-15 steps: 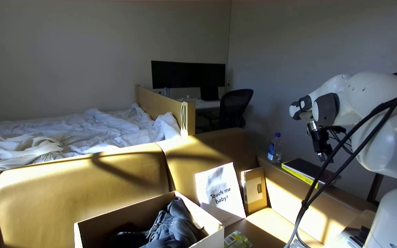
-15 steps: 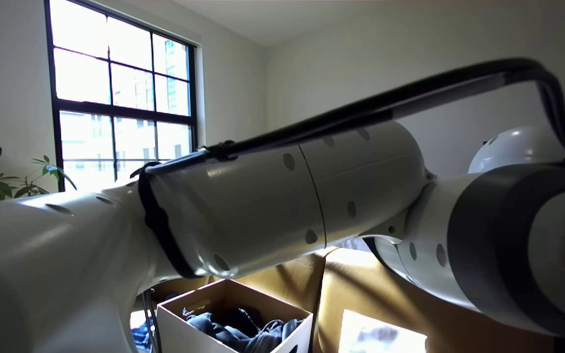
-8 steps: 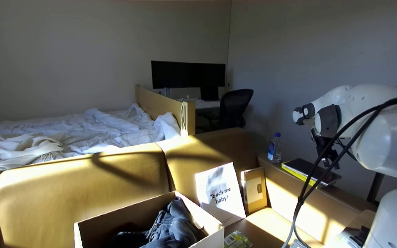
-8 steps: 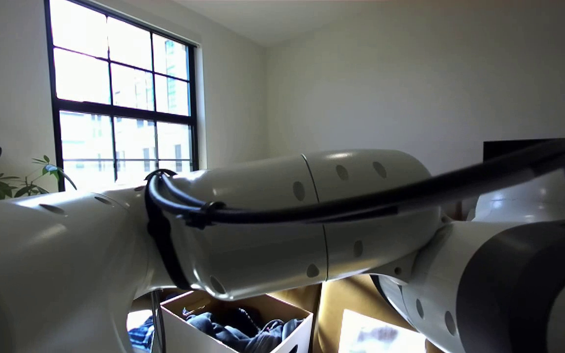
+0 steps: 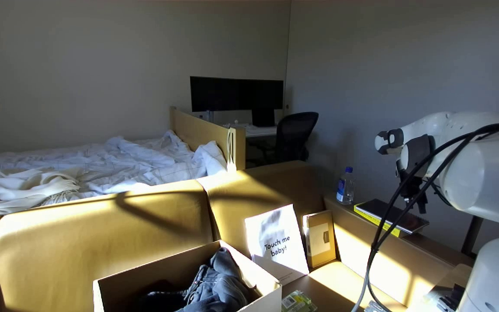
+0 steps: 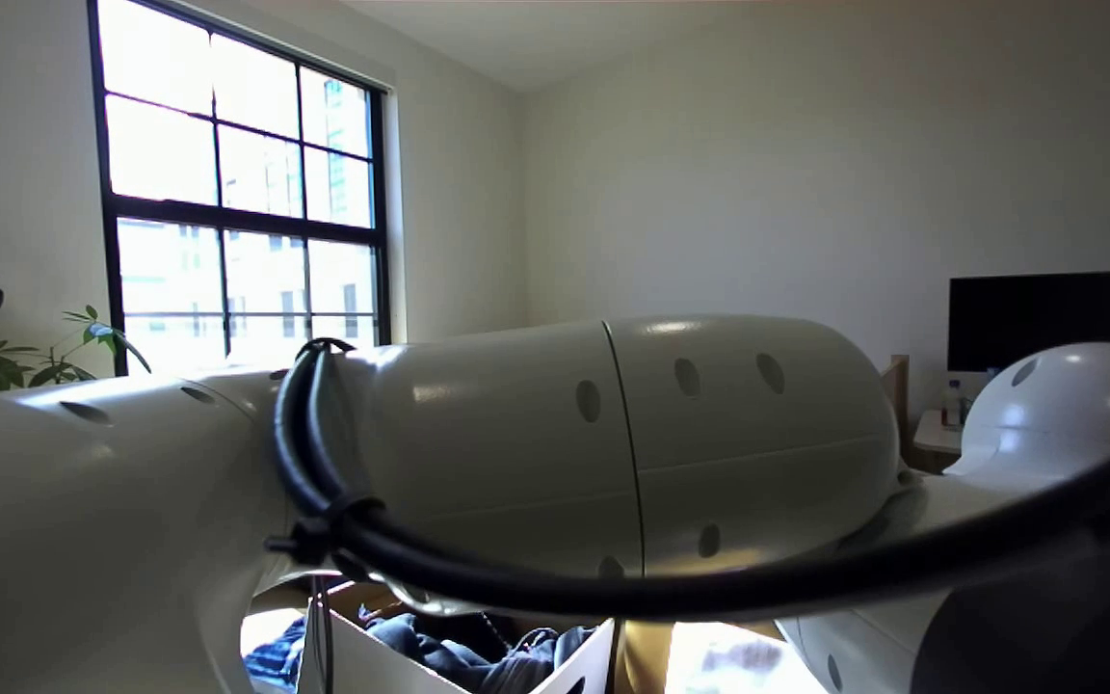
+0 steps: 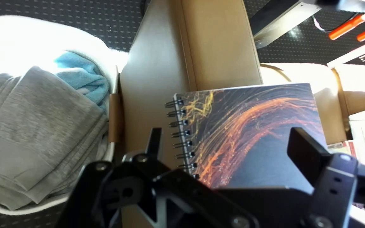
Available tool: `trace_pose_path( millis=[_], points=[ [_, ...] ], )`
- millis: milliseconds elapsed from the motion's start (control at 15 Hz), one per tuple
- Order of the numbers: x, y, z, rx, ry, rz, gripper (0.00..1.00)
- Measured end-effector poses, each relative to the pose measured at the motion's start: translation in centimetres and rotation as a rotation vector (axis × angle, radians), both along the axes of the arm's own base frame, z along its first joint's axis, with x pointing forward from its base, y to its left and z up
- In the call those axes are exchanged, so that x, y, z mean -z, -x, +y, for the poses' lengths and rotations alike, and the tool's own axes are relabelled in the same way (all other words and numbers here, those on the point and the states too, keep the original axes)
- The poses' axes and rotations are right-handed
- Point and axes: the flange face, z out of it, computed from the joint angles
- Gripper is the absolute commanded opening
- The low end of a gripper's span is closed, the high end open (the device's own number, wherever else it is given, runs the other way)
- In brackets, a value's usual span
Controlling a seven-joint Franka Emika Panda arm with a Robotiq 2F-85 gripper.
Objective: Remove the books from the right armrest of the sofa and place them inside the white storage box
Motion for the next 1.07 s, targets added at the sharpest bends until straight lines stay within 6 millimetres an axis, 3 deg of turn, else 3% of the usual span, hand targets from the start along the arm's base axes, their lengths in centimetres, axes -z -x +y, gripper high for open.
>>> trace_pose_path(
  millis=[267,1067],
  points=[
    [0.3,0.3,0.2,0.076,-0.045,-0.041,1.00],
    [1.3,-0.1,0.6,0.042,-0.014,-0.001,1.00]
  ],
)
